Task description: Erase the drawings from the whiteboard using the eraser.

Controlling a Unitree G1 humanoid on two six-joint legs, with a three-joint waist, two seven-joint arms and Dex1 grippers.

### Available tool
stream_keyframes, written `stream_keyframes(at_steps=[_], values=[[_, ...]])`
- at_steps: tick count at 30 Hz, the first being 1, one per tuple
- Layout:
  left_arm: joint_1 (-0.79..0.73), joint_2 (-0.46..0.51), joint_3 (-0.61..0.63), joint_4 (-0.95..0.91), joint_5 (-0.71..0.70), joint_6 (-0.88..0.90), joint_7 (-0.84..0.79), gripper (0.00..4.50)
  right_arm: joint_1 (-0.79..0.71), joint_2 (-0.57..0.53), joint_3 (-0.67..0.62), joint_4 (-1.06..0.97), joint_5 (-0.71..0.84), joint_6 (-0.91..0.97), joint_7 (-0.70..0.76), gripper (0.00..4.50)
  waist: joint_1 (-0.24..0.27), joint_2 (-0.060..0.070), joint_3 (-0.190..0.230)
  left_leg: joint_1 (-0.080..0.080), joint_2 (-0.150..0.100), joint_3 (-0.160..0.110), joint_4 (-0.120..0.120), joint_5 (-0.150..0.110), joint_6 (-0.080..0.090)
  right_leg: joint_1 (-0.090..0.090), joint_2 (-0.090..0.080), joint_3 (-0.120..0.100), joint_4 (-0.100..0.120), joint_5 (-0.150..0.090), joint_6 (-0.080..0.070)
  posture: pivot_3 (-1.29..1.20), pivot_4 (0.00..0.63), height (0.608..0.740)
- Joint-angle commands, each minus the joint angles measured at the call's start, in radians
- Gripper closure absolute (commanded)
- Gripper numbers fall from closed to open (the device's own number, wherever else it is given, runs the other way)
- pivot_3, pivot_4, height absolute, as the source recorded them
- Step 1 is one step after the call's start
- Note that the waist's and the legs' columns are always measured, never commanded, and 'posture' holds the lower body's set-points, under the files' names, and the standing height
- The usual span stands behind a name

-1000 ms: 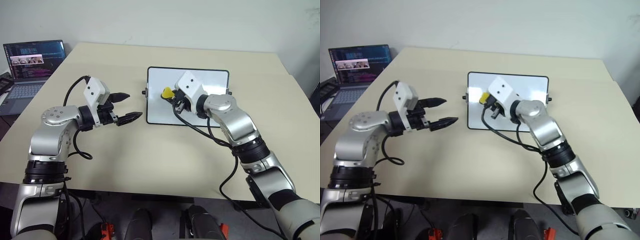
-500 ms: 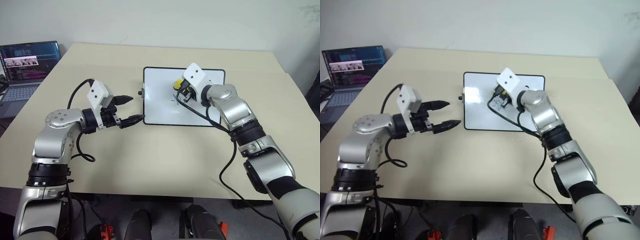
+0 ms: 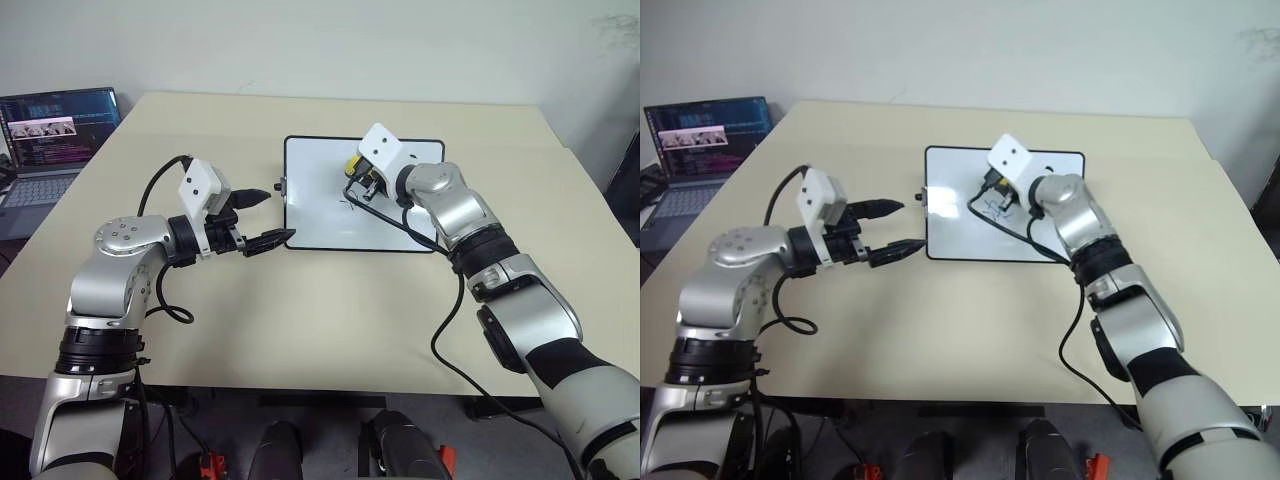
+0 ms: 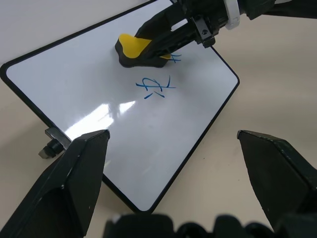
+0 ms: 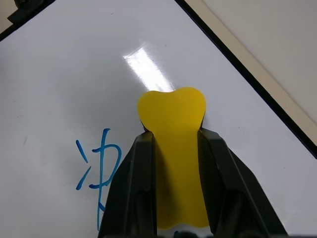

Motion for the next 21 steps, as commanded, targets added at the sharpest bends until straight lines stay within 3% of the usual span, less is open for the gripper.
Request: stream_keyframes(at_steps=[1, 12, 21], values=[[-0.01, -0.003, 0.002, -0.03, -0.009, -0.003, 0.001, 0.0, -0.024, 0.014, 0.015, 0.047, -0.05, -0.014, -0.029, 3.68, -0.001, 0.0, 0.0, 0.0, 0.0, 0.0, 0.0, 0.0, 0.0, 0.0, 0.0, 0.0, 0.0, 0.0, 0.0, 0.0, 0.15, 0.74], [0.0, 0.0, 0.011, -0.04, -0.012, 0.002, 0.008, 0.0, -0.019, 0.039, 0.033, 0.135, -0.129, -0.01, -0.072, 3.68, -0.004, 0.0, 0.0, 0.004, 0.0, -0.001, 0.0, 0.003, 0.002, 0.002, 0.002, 0.0, 0.004, 0.001, -0.001, 0.0, 0.15, 0.74], [-0.005, -0.001, 0.01, -0.04, -0.011, 0.006, 0.008, 0.0, 0.019, 0.06, 0.077, 0.113, -0.153, 0.02, 0.028, 3.68, -0.004, 0.0, 0.0, 0.008, 0.0, -0.002, 0.0, 0.004, 0.002, 0.007, 0.002, 0.0, 0.004, -0.001, 0.002, 0.0, 0.15, 0.74]])
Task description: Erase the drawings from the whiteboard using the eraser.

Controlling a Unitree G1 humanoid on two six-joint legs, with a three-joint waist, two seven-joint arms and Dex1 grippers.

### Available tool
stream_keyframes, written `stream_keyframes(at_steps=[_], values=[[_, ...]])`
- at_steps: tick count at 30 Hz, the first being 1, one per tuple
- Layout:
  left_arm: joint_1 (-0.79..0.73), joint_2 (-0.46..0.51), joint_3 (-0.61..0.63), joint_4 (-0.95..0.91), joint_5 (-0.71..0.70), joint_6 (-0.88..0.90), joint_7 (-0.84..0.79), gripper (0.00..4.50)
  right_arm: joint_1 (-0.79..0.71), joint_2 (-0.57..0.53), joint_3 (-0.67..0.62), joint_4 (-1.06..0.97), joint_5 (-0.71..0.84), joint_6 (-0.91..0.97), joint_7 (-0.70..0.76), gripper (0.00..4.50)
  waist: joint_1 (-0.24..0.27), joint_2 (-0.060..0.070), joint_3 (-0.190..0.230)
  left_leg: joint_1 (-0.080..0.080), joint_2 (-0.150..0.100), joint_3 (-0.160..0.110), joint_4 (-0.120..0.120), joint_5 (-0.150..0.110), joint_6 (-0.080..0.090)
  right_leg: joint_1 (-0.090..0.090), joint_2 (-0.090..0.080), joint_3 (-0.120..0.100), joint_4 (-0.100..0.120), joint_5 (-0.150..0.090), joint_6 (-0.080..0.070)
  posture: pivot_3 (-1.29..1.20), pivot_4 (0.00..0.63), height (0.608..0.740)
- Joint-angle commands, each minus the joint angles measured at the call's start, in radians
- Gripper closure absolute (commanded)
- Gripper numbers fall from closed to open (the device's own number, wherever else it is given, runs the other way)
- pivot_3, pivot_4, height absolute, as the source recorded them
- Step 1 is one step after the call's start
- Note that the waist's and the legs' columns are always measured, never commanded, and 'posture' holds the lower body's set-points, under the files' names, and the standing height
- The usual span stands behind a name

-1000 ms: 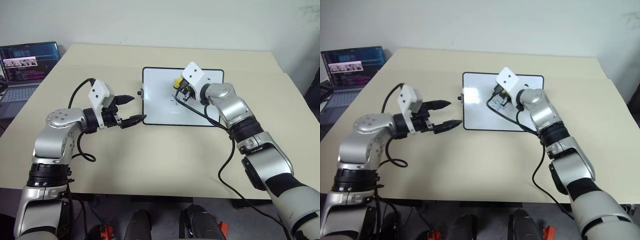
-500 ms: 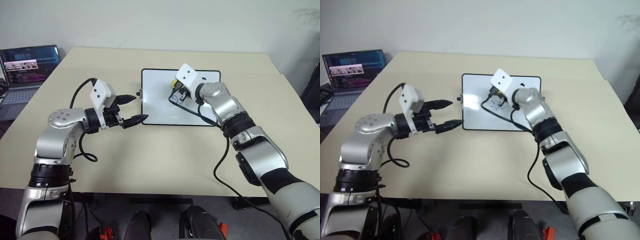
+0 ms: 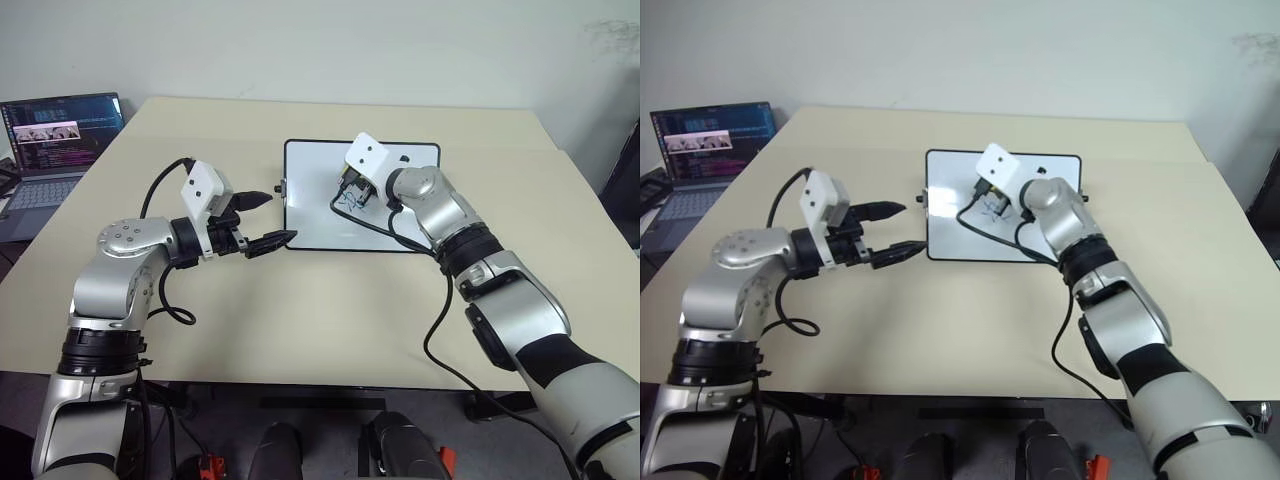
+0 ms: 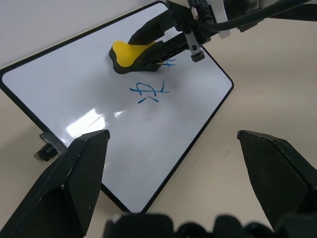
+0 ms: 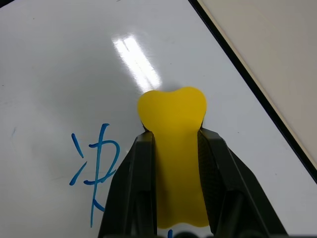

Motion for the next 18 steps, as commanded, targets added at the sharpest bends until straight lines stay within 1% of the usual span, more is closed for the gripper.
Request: stream_keyframes(at_steps=[1, 4, 7, 11, 16, 18], values=[[-0.011, 0.007, 0.013, -0.033, -0.01, -0.007, 0.0, 0.0, 0.063, 0.008, 0.056, 0.003, -0.033, 0.04, 0.089, 3.68, 0.0, 0.0, 0.0, 0.003, 0.0, 0.0, -0.001, 0.0, 0.0, 0.003, 0.0, 0.0, -0.001, 0.0, 0.0, 0.0, 0.15, 0.74], [-0.014, 0.008, 0.012, -0.033, -0.011, -0.005, -0.001, 0.0, 0.102, 0.011, 0.069, -0.031, -0.045, 0.044, 0.102, 3.68, -0.003, 0.0, 0.0, 0.012, 0.001, 0.0, -0.004, 0.0, 0.0, 0.013, 0.0, -0.001, -0.006, -0.001, 0.0, 0.0, 0.15, 0.74], [-0.013, 0.01, 0.014, -0.037, -0.012, -0.003, -0.002, 0.0, 0.143, 0.006, 0.087, -0.074, -0.054, 0.057, 0.126, 3.69, -0.005, 0.0, 0.0, 0.012, 0.001, 0.0, -0.004, 0.0, 0.0, 0.013, 0.0, -0.001, -0.006, -0.001, 0.0, 0.0, 0.15, 0.74], [-0.009, 0.013, 0.017, -0.045, -0.014, 0.002, -0.001, 0.0, 0.222, -0.007, 0.126, -0.146, -0.065, 0.086, 0.199, 3.69, -0.005, 0.0, -0.001, 0.012, 0.001, -0.001, -0.004, 0.0, 0.0, 0.014, 0.0, -0.001, -0.007, -0.001, 0.0, 0.0, 0.15, 0.74], [-0.005, 0.012, 0.023, -0.054, -0.019, 0.005, 0.003, 0.0, 0.239, -0.019, 0.136, -0.171, -0.076, 0.109, 0.215, 3.7, -0.005, 0.0, -0.001, 0.014, 0.001, -0.002, -0.003, 0.0, 0.0, 0.017, 0.0, -0.001, -0.007, -0.001, 0.0, 0.0, 0.15, 0.74], [-0.012, 0.01, 0.022, -0.048, -0.018, 0.003, 0.004, 0.0, 0.229, -0.022, 0.129, -0.151, -0.079, 0.101, 0.194, 3.7, -0.005, 0.0, -0.001, 0.014, 0.001, -0.002, -0.003, 0.0, 0.0, 0.017, 0.0, -0.001, -0.008, -0.001, 0.0, 0.0, 0.15, 0.74]])
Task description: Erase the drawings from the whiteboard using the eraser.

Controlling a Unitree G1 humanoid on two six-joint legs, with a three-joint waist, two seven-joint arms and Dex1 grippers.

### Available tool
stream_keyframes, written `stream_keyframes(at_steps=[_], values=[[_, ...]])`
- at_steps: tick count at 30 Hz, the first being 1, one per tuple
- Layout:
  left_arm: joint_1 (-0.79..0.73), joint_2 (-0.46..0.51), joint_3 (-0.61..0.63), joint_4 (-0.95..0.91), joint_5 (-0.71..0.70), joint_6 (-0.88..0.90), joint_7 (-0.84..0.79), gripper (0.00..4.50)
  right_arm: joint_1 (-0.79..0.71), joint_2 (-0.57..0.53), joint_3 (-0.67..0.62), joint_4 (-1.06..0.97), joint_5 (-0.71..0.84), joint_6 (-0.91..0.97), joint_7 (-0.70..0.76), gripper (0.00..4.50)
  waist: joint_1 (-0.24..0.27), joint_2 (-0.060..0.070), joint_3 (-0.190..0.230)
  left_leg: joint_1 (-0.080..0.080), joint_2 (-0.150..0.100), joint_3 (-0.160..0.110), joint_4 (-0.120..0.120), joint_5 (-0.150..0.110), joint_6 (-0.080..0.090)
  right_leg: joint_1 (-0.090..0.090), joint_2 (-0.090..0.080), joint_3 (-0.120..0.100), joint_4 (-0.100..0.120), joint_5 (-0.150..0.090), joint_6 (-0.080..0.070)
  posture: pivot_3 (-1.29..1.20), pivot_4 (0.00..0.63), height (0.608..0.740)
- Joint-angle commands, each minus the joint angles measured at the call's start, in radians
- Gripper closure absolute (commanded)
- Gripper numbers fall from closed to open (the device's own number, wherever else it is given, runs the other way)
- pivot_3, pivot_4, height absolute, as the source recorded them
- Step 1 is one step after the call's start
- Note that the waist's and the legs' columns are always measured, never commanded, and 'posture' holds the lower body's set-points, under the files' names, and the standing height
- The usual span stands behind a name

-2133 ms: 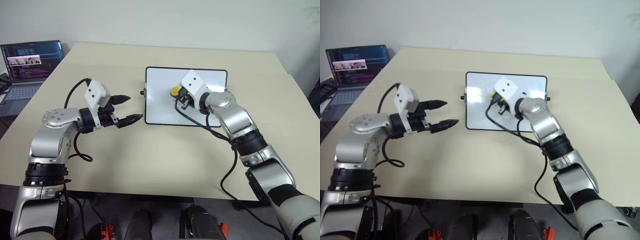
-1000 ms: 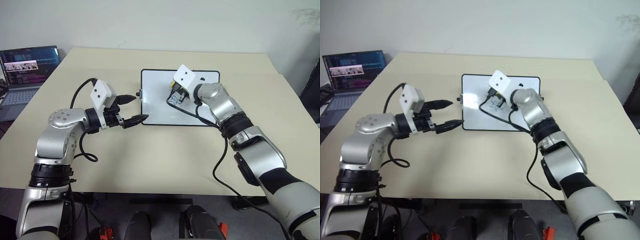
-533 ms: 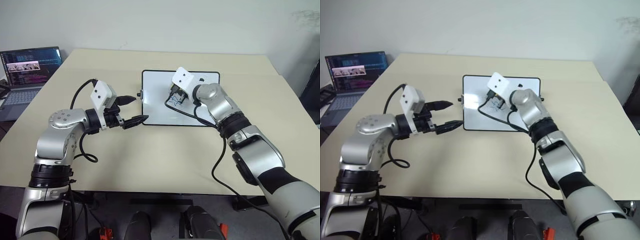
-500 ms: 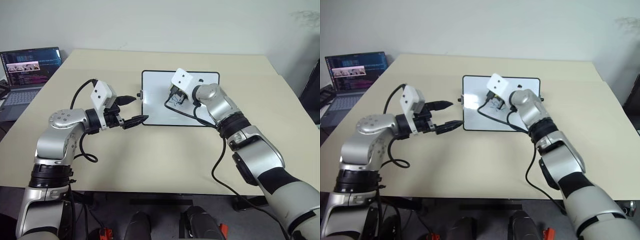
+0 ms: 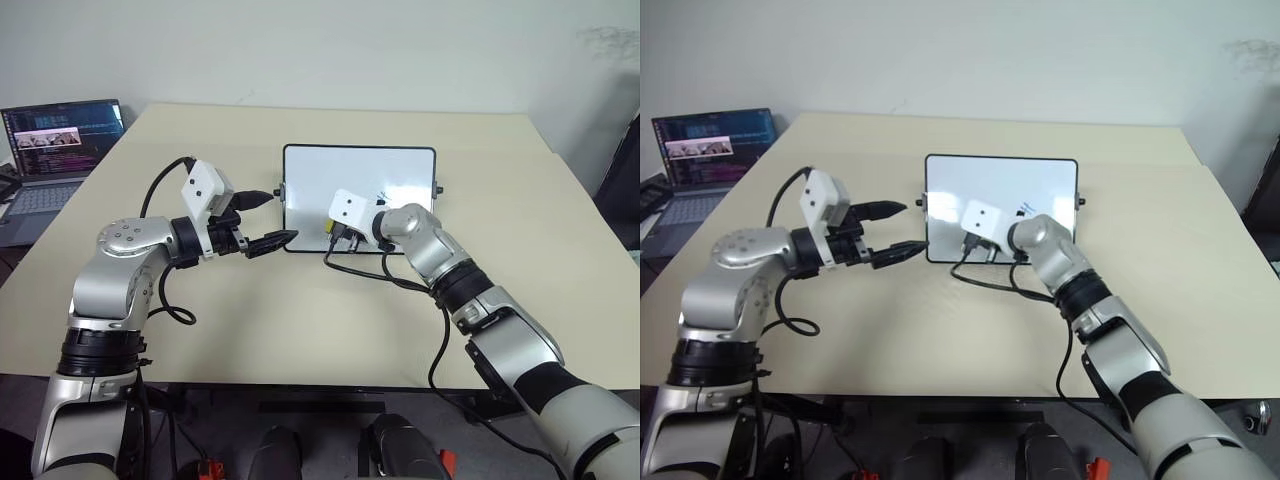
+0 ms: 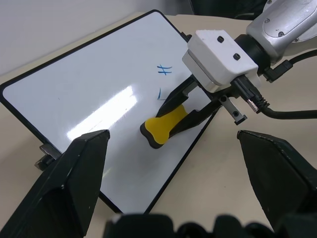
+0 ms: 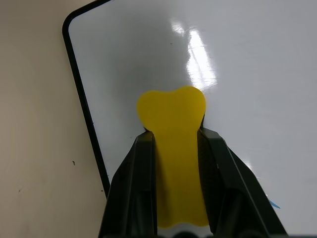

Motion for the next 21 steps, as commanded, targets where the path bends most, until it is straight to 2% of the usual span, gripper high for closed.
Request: stream_keyframes(at_steps=[1, 6, 10, 17, 21], values=[[-0.014, 0.009, 0.021, -0.03, -0.015, -0.003, 0.004, 0.0, 0.022, -0.024, 0.006, 0.088, -0.034, 0.05, -0.015, 3.7, 0.0, 0.0, 0.0, 0.0, 0.0, 0.0, 0.0, 0.0, 0.0, 0.0, 0.0, 0.0, 0.0, 0.0, 0.0, 0.0, 0.15, 0.74], [-0.016, 0.007, 0.019, -0.026, -0.013, -0.007, 0.002, 0.0, -0.031, -0.06, -0.033, 0.129, -0.028, 0.039, -0.06, 3.7, 0.001, 0.0, 0.0, 0.0, 0.0, 0.0, 0.0, 0.0, 0.0, 0.0, 0.0, 0.0, 0.0, 0.0, 0.0, 0.0, 0.15, 0.74], [-0.026, 0.003, 0.013, -0.014, -0.01, -0.013, -0.001, 0.0, -0.063, -0.108, -0.049, 0.167, -0.028, 0.013, -0.071, 3.7, 0.012, 0.001, 0.001, -0.001, -0.001, -0.001, 0.001, 0.001, 0.001, 0.0, 0.0, 0.0, -0.001, -0.003, -0.006, 0.0, 0.15, 0.74], [-0.049, -0.003, 0.002, 0.012, -0.004, -0.027, -0.01, 0.0, -0.111, -0.163, -0.08, 0.233, -0.019, -0.023, -0.104, 3.72, 0.017, 0.002, 0.002, -0.002, -0.001, -0.001, 0.001, 0.005, 0.0, 0.001, -0.001, 0.0, -0.015, -0.003, -0.005, 0.0, 0.15, 0.74], [-0.054, -0.007, -0.004, 0.016, -0.003, -0.029, -0.015, 0.0, -0.121, -0.166, -0.101, 0.24, -0.006, -0.021, -0.102, 3.73, 0.014, 0.002, 0.002, -0.002, -0.001, -0.001, 0.001, 0.005, 0.0, 0.002, -0.002, 0.001, -0.016, -0.002, -0.004, 0.0, 0.15, 0.74]])
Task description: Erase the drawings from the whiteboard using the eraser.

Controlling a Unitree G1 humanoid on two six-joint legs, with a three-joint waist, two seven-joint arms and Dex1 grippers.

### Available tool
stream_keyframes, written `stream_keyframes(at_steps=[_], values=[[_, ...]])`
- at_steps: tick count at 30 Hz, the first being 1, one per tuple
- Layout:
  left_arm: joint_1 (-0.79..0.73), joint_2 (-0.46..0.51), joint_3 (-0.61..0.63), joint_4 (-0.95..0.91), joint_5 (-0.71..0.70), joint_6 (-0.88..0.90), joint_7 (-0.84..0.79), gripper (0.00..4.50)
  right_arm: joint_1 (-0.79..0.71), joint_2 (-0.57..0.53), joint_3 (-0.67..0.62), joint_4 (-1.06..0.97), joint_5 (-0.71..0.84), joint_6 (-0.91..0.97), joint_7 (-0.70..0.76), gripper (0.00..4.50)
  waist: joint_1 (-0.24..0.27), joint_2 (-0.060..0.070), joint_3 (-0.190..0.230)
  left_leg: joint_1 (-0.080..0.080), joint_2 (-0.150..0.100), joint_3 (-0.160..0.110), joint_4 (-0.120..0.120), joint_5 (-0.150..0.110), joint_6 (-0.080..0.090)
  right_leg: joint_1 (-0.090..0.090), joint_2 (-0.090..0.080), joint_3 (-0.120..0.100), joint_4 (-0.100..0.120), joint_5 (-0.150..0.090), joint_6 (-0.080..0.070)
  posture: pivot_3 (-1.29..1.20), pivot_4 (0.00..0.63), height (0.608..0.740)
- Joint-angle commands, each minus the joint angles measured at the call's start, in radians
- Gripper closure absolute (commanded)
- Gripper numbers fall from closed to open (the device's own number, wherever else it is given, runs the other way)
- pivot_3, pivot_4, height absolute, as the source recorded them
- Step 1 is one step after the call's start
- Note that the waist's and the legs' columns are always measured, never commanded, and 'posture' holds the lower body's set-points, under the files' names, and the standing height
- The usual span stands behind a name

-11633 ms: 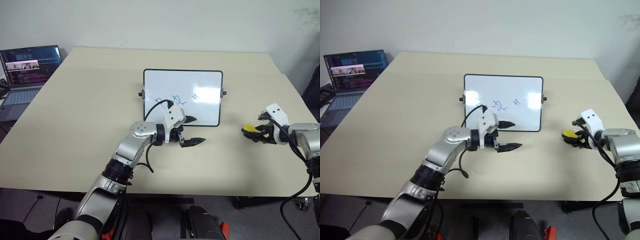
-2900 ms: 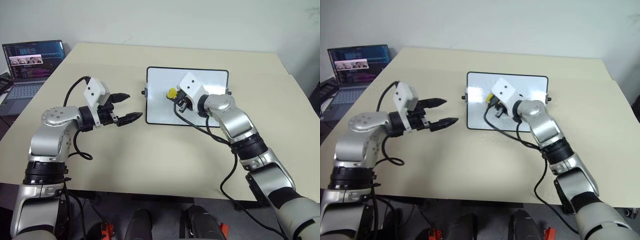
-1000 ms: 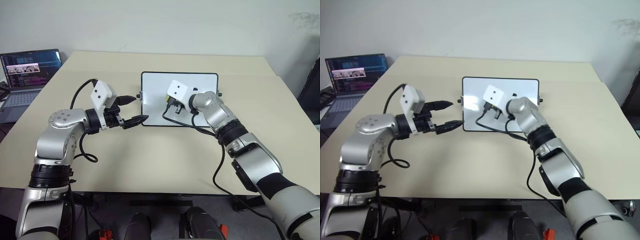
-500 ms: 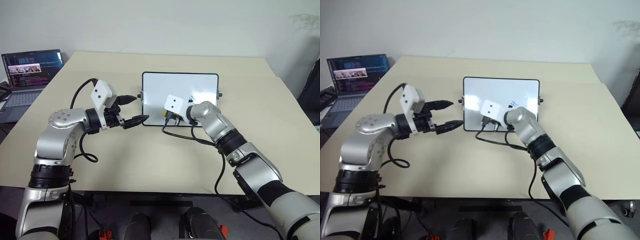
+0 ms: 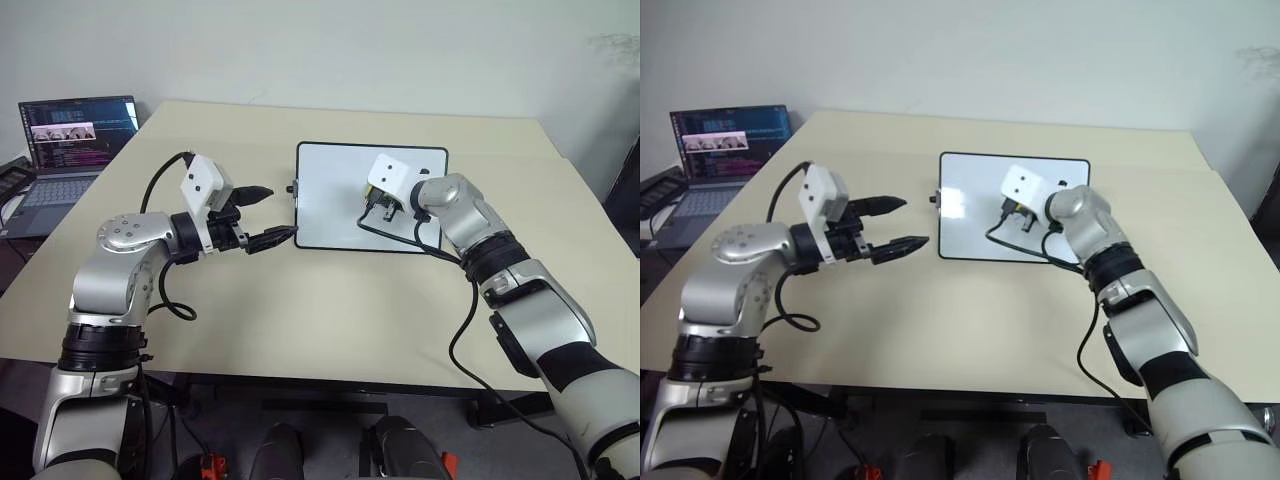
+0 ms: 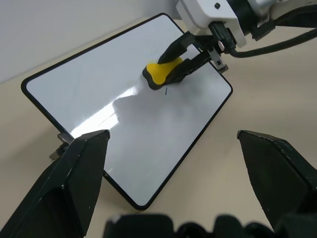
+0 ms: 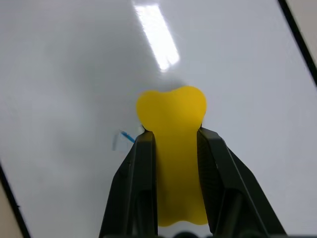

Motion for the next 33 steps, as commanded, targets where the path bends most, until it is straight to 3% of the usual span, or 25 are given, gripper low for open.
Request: stream_keyframes(at_steps=[1, 8, 20, 28, 33], values=[[-0.025, -0.003, -0.001, -0.005, -0.003, -0.022, -0.011, 0.0, 0.011, -0.033, -0.026, 0.063, -0.016, 0.041, -0.031, 3.76, -0.001, 0.0, 0.0, 0.0, 0.0, 0.0, -0.001, 0.0, 0.0, 0.003, 0.0, 0.0, 0.0, 0.0, 0.0, 0.0, 0.15, 0.74], [-0.026, -0.001, -0.001, -0.004, -0.002, -0.023, -0.017, 0.0, 0.066, -0.006, -0.001, -0.03, -0.011, 0.079, 0.019, 3.8, -0.003, 0.0, 0.0, 0.0, 0.0, 0.0, -0.001, 0.0, 0.0, 0.004, 0.0, 0.0, 0.0, 0.0, 0.0, 0.0, 0.15, 0.74], [-0.016, 0.004, 0.007, -0.012, -0.003, -0.019, -0.012, 0.0, 0.299, 0.06, 0.076, -0.243, -0.026, 0.218, 0.102, 3.81, -0.017, -0.006, -0.006, 0.007, 0.001, 0.0, -0.015, -0.001, -0.002, 0.004, 0.001, -0.001, 0.0, 0.0, -0.001, 0.0, 0.15, 0.74], [-0.015, 0.005, 0.006, -0.012, -0.003, -0.018, -0.012, 0.0, 0.29, 0.038, 0.068, -0.25, -0.03, 0.226, 0.102, 3.81, -0.017, -0.006, -0.007, 0.008, 0.001, 0.0, -0.015, -0.001, -0.001, 0.0, 0.0, 0.0, -0.002, -0.002, -0.003, 0.0, 0.15, 0.74], [-0.02, 0.004, 0.006, -0.008, -0.004, -0.02, -0.014, 0.0, 0.283, -0.021, 0.017, -0.412, 0.016, 0.268, 0.173, 3.81, -0.009, -0.005, -0.005, 0.003, 0.0, 0.0, -0.015, -0.001, -0.002, -0.002, 0.0, 0.0, -0.002, -0.002, -0.003, 0.0, 0.15, 0.74]])
